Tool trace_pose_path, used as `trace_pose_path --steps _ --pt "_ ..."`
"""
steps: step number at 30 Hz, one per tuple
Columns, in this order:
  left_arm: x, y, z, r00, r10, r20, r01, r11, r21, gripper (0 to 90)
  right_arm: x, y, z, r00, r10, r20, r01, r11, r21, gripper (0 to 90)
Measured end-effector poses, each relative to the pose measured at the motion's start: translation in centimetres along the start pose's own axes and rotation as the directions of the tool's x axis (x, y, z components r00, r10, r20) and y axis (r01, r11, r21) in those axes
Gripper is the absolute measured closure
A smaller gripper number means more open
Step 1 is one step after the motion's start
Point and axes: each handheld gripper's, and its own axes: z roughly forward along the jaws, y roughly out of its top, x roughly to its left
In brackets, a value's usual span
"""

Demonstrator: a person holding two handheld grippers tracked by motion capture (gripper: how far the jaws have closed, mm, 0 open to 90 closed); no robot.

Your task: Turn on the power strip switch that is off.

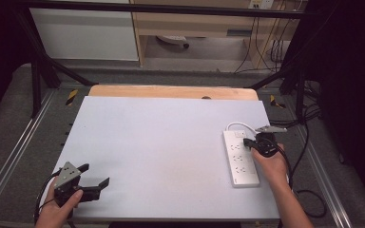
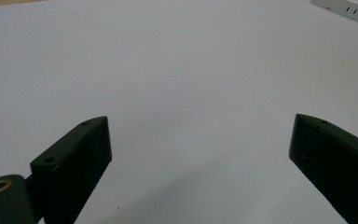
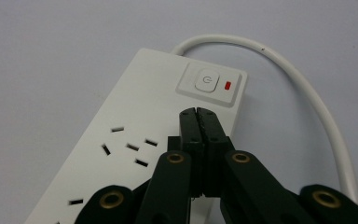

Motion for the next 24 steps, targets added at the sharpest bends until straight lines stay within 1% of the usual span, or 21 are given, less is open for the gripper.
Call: trace_pose_path --steps 14,19,20,21,22,24 --pt "0.01 -0.01 -0.01 1.0 0.0 -0.001 0.0 1.0 0.001 5.8 -0.04 -0.02 0.04 0.9999 0.01 -0.003 -0.01 1.0 0.0 90.0" --pt "-0.01 -0.01 -0.01 1.0 0.001 0.0 -0.001 1.0 0.001 5.8 -0.06 -0.12 0.26 1.0 0.002 0.003 -0.002 1.0 0.001 90.0" --pt "0.0 -0.01 -0.01 1.0 0.001 0.0 -0.001 1.0 0.001 5.8 -0.19 -0.17 0.31 0.9996 0.027 -0.007 -0.027 1.0 -0.005 90.0" --pt "0.0 -0.01 -0.02 1.0 0.001 0.0 -0.001 1.0 0.001 5.8 -0.19 -0.17 0.31 0.9996 0.027 -0.007 -0.027 1.0 -0.005 90.0" --pt "0.0 -0.01 -0.02 1.0 -0.001 0.0 0.001 1.0 0.0 5.8 -0.29 -0.21 0.37 0.999 0.043 -0.012 -0.044 0.999 -0.011 90.0" --pt "0.01 -0.02 -0.02 1.0 -0.001 0.0 0.001 1.0 0.001 5.8 -0.33 -0.22 0.49 0.9984 0.053 -0.018 -0.053 0.998 -0.018 90.0"
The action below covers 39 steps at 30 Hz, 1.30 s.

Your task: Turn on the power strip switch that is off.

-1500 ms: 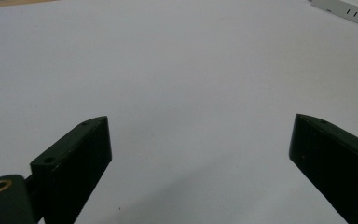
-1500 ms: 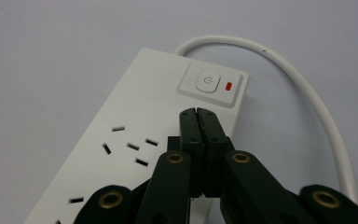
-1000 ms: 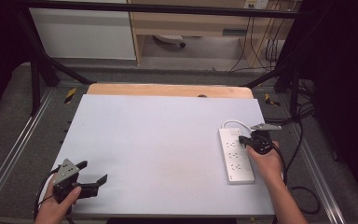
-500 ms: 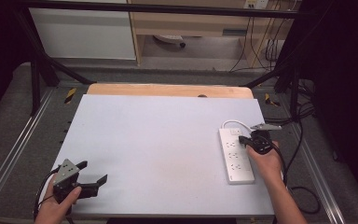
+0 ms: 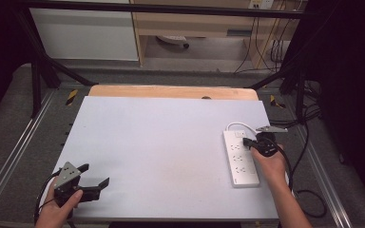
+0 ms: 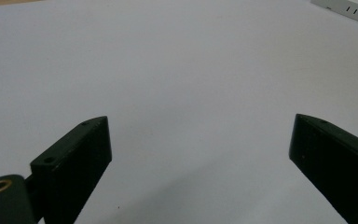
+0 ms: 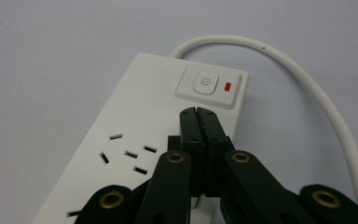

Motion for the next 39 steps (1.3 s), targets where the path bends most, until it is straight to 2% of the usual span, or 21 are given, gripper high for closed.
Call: trace_pose_path --steps 7,30,39 --pt "0.01 -0.01 -0.02 1.0 0.0 0.0 0.0 1.0 0.0 5.8 0.17 -0.01 0.06 0.9998 -0.017 0.002 0.017 1.0 -0.002 90.0" --pt "0.02 -0.01 -0.01 1.0 0.001 0.0 -0.001 1.0 0.001 5.8 0.12 -0.19 0.03 1.0 -0.008 -0.005 0.008 1.0 -0.019 90.0" --pt "0.02 -0.01 0.0 1.0 0.002 0.001 -0.002 1.0 0.002 5.8 0.24 0.02 -0.39 0.9997 -0.009 -0.021 0.008 0.998 -0.059 90.0"
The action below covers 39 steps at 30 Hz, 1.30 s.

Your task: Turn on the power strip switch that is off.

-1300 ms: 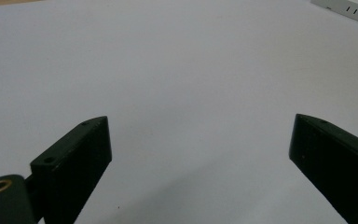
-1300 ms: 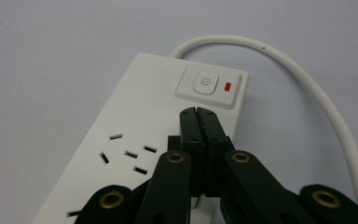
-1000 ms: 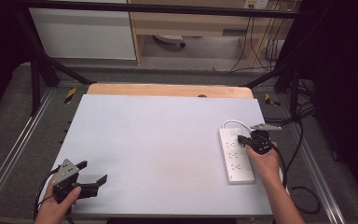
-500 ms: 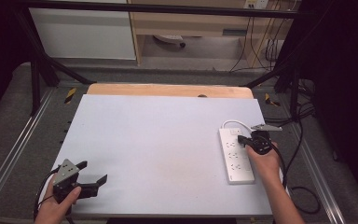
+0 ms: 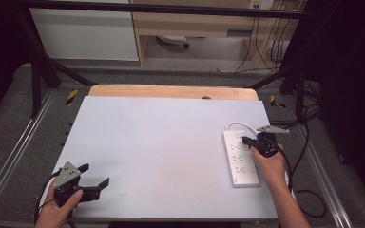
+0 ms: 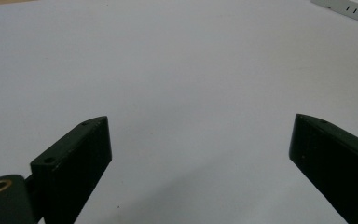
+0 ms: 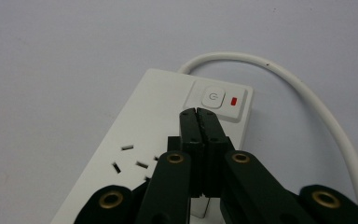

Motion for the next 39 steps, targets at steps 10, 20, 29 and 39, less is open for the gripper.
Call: trace_pose_path --steps 10,20,29,39 --pt "0.0 0.0 0.0 1.0 0.0 0.001 0.0 1.0 -0.001 5.8 0.3 0.1 -0.1 1.0 -0.002 -0.009 0.002 1.0 -0.008 90.0" --pt "0.0 0.0 0.1 1.0 -0.002 0.002 0.002 1.0 -0.001 5.8 0.2 0.2 -0.3 0.9999 -0.006 -0.012 0.006 1.0 -0.017 88.8" --pt "-0.1 0.0 0.1 1.0 -0.002 0.004 0.002 1.0 0.0 5.8 0.6 0.4 -0.7 1.0 0.001 -0.01 -0.001 1.0 -0.028 83.1" --pt "0.0 0.0 0.1 1.0 0.001 0.004 -0.001 1.0 0.005 5.8 1.2 0.6 -0.9 0.9999 -0.006 -0.012 0.005 0.999 -0.041 75.2"
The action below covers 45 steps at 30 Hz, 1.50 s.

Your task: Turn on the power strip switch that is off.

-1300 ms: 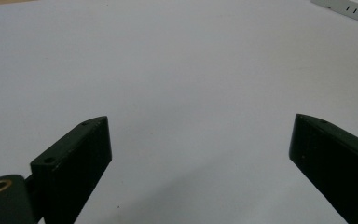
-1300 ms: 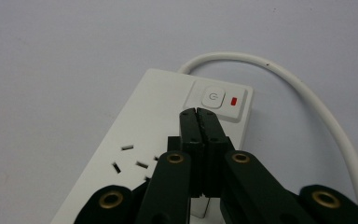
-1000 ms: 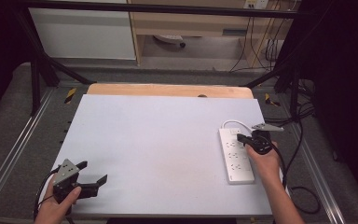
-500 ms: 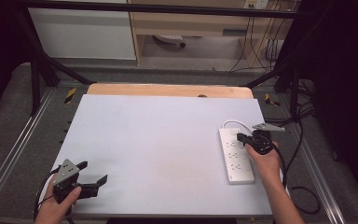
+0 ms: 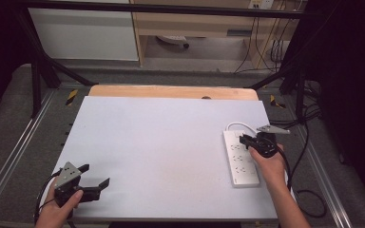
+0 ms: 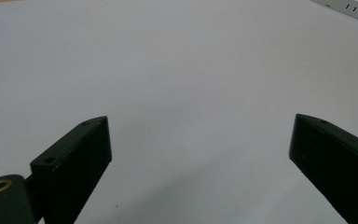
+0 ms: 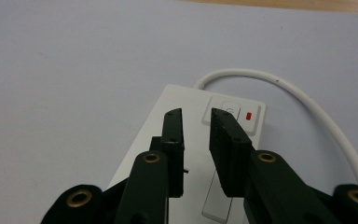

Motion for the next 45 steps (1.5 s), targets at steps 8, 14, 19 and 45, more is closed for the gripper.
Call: trace_pose_path --steps 8,14,19,45 --pt "0.0 0.0 0.0 1.0 -0.003 0.0 0.003 1.0 -0.003 5.8 0.4 0.3 -0.3 1.0 0.0 -0.003 0.0 1.0 -0.016 70.8" --pt "0.0 0.0 0.0 1.0 -0.005 -0.002 0.005 1.0 -0.007 5.8 0.7 0.5 -0.6 1.0 0.001 -0.004 -0.001 1.0 -0.032 64.8" --pt "0.0 0.0 -0.1 1.0 -0.001 -0.003 0.001 1.0 -0.006 5.8 1.0 0.5 -0.8 1.0 -0.001 -0.01 0.001 0.999 -0.043 60.8" --pt "0.0 0.0 -0.1 1.0 -0.004 -0.001 0.004 1.0 -0.006 5.8 1.9 1.3 -2.2 0.9977 0.007 -0.067 -0.017 0.989 -0.148 24.5"
